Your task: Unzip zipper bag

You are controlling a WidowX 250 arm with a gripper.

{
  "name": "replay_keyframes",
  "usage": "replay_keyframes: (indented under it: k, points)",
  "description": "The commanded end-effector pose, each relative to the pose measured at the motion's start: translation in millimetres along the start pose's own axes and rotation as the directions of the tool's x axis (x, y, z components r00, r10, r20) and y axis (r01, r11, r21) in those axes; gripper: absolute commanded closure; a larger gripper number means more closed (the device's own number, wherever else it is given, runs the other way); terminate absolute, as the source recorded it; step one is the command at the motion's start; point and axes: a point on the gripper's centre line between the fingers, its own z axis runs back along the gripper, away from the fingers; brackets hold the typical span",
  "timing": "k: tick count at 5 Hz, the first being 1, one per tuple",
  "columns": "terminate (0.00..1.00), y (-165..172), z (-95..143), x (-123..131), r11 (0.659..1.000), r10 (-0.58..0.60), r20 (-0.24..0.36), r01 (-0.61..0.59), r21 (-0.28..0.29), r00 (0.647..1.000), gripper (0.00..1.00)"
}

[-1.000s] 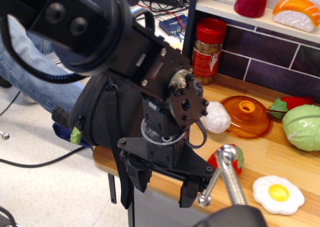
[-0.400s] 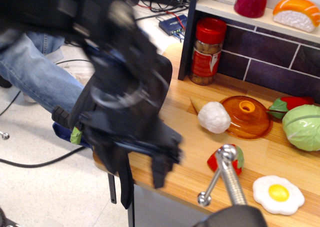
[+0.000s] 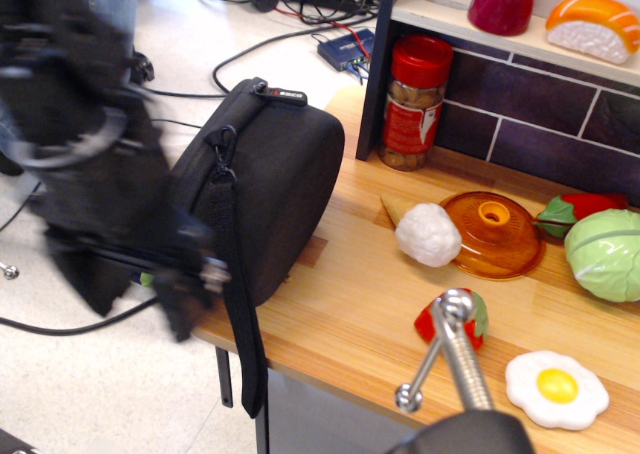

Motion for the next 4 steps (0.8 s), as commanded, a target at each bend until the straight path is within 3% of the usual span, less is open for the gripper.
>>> replay_keyframes:
  k: [1,4]
  points:
    - [0.0,28,-5,15,0.999,-0.029,0.042,0.028,0.03,0.999,0.0]
    - [0.0,28,-21,41,0.995,-0.003,0.085,-0.005,0.098,0.996,0.0]
